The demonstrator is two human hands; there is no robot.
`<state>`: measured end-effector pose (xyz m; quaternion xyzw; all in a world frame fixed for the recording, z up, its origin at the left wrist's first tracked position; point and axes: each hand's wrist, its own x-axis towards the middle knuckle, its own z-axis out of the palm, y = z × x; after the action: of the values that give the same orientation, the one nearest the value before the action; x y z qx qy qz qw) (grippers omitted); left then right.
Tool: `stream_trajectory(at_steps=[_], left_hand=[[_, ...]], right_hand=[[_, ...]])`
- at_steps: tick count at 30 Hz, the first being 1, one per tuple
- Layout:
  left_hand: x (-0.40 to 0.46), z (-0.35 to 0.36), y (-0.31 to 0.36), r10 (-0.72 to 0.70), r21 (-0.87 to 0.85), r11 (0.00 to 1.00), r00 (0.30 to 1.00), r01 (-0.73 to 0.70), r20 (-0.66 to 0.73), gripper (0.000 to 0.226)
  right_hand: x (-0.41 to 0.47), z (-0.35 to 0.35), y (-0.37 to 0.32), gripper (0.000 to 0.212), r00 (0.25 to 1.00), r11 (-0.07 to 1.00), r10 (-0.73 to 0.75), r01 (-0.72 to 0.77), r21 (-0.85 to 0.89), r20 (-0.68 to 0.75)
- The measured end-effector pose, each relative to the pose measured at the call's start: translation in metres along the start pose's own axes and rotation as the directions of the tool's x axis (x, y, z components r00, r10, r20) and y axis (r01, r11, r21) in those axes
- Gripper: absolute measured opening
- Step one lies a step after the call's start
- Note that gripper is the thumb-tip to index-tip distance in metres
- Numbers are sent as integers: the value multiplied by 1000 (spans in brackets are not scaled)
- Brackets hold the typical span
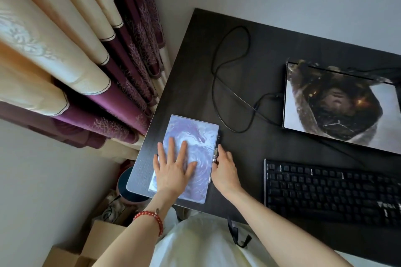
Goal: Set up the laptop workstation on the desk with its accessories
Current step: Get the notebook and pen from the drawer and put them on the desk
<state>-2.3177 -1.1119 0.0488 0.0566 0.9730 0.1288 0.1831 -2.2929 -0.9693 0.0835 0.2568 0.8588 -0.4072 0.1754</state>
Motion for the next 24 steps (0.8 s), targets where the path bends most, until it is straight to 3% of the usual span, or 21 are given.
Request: stream_trajectory(at_steps=[12, 19, 22, 24], left_hand=[[2, 0, 2, -13, 92, 996, 999, 9, 43, 68], [-4, -11, 25, -70, -27, 997, 997, 71, 35, 58], [-19, -9, 51, 18, -46, 999, 1000, -17, 21, 57], [-35, 2, 70, 150, 4, 989, 988, -150, 38, 60]], right_hand=[[0, 3, 2, 57, 1000, 999, 3, -3, 53, 4], [-4, -13, 18, 53, 1000, 998, 4, -5, 65, 23], [-21, -34, 39, 42, 993, 994, -89, 94, 55, -81], [-36, -50, 62, 39, 960, 973, -213, 191, -131, -181]])
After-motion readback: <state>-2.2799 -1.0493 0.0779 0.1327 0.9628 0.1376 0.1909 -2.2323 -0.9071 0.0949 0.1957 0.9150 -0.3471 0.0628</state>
